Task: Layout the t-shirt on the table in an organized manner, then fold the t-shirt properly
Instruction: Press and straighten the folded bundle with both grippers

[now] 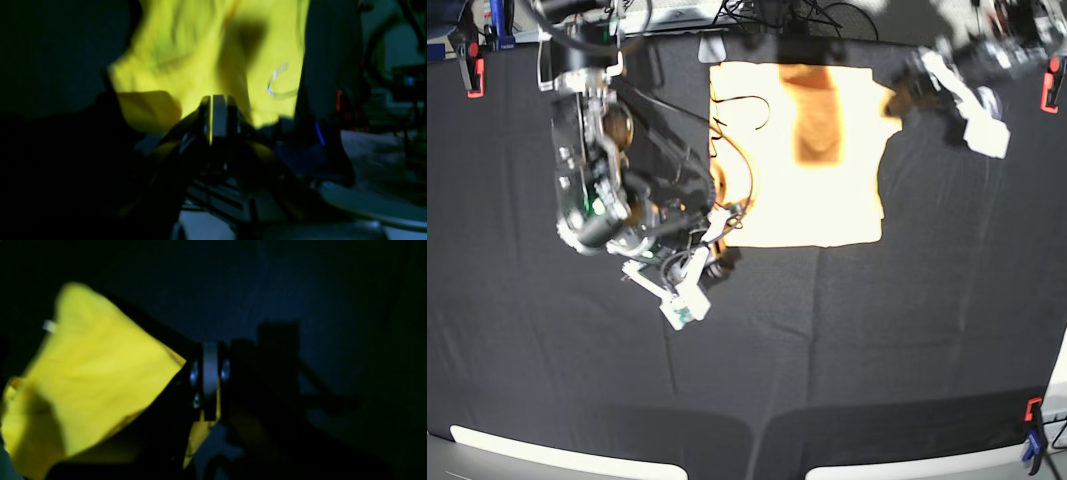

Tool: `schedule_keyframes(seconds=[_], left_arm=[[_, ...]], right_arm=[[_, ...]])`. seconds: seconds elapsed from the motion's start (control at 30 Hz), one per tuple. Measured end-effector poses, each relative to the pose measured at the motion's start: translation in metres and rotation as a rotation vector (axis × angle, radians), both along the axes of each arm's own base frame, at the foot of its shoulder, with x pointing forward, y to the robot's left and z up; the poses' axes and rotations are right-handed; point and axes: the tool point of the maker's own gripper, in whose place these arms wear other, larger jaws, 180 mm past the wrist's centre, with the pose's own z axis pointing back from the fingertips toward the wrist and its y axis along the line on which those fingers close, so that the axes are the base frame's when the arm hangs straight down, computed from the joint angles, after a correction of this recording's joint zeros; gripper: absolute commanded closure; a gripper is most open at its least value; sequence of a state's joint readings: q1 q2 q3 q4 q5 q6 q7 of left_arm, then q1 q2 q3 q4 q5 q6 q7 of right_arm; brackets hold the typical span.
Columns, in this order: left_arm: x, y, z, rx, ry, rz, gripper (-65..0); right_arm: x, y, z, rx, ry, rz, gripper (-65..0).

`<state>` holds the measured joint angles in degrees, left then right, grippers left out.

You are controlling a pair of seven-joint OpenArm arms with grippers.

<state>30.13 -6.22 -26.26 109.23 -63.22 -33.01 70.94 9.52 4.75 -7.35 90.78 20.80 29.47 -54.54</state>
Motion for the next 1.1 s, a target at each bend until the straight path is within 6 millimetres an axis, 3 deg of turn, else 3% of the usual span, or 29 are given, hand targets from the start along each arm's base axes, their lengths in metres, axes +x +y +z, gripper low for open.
schedule_keyframes(seconds=[0.17, 0.33, 0.47, 0.73, 0.9, 1.1], left_arm=[[-0.017, -0.037, -0.008, -0.018, 0.05, -0.148, 0.0], [-0.035, -0.061, -0.03, 0.098, 0.099, -0.294, 0.0], [-0.031, -0.053, -0.044, 0.237, 0.064, -0.322, 0.0], [-0.016, -0.016, -0.064, 0.465, 0.047, -0.248, 0.0], [-0.017, -0.018, -0.085, 0.395, 0.069, -0.204, 0.0], [0.016, -0.026, -0.097, 0.292, 0.039, -0.191, 0.0]], right_arm=[[0.021, 0.002, -0.012, -0.042, 0.062, 0.023, 0.0], [0.013, 0.011, -0.024, -0.109, 0.081, 0.104, 0.0], [0.011, 0.006, -0.028, -0.131, 0.088, 0.107, 0.0], [0.004, -0.04, -0.042, -0.239, 0.151, 0.098, 0.0], [-0.003, -0.036, -0.04, -0.204, 0.163, 0.156, 0.0], [-0.009, -0.027, -0.038, -0.17, 0.171, 0.202, 0.0]])
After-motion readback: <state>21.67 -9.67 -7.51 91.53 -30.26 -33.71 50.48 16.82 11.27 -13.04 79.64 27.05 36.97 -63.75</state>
